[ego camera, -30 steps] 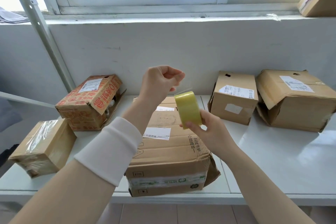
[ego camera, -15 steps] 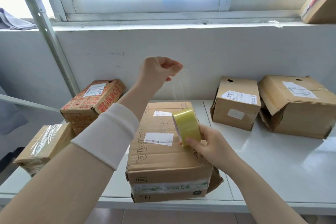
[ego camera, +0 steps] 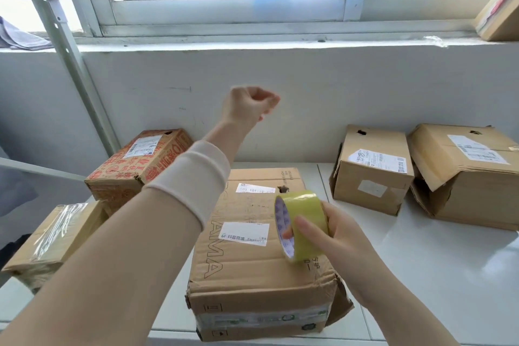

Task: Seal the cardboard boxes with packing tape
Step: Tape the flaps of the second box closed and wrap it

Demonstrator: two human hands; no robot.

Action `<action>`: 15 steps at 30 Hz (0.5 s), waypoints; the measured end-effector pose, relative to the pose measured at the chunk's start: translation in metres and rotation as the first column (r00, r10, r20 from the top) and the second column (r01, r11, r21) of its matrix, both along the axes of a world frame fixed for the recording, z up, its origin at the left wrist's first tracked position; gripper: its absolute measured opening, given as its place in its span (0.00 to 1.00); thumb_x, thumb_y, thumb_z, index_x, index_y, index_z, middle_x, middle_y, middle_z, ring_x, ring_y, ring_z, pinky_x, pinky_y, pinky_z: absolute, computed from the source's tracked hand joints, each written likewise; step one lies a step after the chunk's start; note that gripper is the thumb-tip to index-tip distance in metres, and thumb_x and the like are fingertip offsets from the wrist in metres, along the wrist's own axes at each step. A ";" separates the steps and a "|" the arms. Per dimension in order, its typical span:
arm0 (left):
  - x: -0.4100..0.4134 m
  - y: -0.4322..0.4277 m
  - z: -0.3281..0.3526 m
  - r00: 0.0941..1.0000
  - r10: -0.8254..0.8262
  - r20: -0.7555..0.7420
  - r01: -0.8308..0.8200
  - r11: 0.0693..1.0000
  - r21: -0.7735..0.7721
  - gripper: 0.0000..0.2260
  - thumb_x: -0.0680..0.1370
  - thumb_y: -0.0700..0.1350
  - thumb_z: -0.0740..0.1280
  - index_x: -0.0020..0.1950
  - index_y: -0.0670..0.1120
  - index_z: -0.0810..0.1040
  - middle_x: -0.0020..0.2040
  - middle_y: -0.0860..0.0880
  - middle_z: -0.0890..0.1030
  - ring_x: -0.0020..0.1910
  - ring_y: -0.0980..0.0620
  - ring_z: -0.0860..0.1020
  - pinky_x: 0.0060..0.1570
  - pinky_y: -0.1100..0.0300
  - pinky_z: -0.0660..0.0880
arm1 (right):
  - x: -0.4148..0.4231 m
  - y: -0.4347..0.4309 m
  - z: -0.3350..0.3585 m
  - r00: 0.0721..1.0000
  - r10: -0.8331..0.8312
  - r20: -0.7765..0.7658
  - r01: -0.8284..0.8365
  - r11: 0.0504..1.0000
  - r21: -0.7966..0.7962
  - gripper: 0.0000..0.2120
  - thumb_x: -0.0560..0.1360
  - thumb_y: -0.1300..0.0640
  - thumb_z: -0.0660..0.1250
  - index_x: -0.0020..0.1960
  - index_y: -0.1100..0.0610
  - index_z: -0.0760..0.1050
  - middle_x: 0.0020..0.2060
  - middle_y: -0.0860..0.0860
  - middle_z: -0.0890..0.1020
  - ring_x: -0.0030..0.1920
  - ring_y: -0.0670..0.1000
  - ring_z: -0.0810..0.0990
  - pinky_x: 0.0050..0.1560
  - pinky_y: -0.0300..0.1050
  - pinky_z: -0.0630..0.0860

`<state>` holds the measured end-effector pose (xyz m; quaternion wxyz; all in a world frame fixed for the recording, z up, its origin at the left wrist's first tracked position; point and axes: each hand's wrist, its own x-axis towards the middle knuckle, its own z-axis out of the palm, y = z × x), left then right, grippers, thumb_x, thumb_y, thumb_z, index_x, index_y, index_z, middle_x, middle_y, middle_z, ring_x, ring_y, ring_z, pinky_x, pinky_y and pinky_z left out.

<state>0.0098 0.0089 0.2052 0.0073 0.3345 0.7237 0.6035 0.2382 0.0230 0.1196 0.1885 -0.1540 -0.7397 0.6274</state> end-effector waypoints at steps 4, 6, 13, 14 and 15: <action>-0.022 0.014 -0.049 0.991 -0.002 0.132 0.030 0.976 -0.214 0.07 0.74 0.44 0.72 0.49 0.41 0.83 0.36 0.50 0.80 0.35 0.56 0.76 0.42 0.62 0.77 | -0.006 0.005 0.002 1.000 -0.012 0.012 0.014 0.986 -0.168 0.08 0.75 0.54 0.63 0.51 0.55 0.75 0.36 0.51 0.85 0.38 0.48 0.82 0.38 0.39 0.77; -0.032 0.023 -0.065 0.983 0.025 0.180 0.025 0.964 -0.264 0.08 0.74 0.45 0.73 0.49 0.41 0.83 0.35 0.51 0.79 0.33 0.58 0.75 0.38 0.67 0.75 | -0.015 0.010 0.004 0.999 -0.028 0.019 0.032 0.967 -0.254 0.07 0.77 0.56 0.62 0.50 0.58 0.76 0.35 0.52 0.85 0.36 0.48 0.82 0.37 0.42 0.77; -0.049 0.043 -0.102 0.967 0.048 0.248 0.051 0.925 -0.376 0.05 0.73 0.46 0.73 0.43 0.45 0.82 0.35 0.50 0.79 0.36 0.54 0.74 0.43 0.62 0.76 | -0.036 0.011 0.003 0.996 -0.025 0.087 0.052 0.943 -0.329 0.13 0.78 0.56 0.60 0.50 0.63 0.79 0.37 0.52 0.86 0.37 0.49 0.82 0.35 0.42 0.78; -0.050 0.045 -0.104 0.967 0.041 0.253 0.062 0.920 -0.388 0.04 0.73 0.46 0.73 0.43 0.46 0.81 0.34 0.50 0.79 0.35 0.55 0.74 0.42 0.62 0.75 | -0.037 0.012 0.002 0.996 -0.031 0.086 0.057 0.948 -0.314 0.13 0.78 0.55 0.60 0.49 0.63 0.79 0.37 0.51 0.86 0.37 0.49 0.82 0.35 0.41 0.78; -0.050 0.047 -0.105 0.965 0.035 0.258 0.073 0.915 -0.397 0.04 0.73 0.46 0.73 0.42 0.46 0.81 0.33 0.50 0.78 0.33 0.55 0.74 0.41 0.63 0.75 | -0.038 0.012 0.002 0.996 -0.035 0.084 0.059 0.949 -0.308 0.13 0.78 0.55 0.60 0.48 0.62 0.80 0.37 0.50 0.86 0.37 0.48 0.82 0.35 0.40 0.78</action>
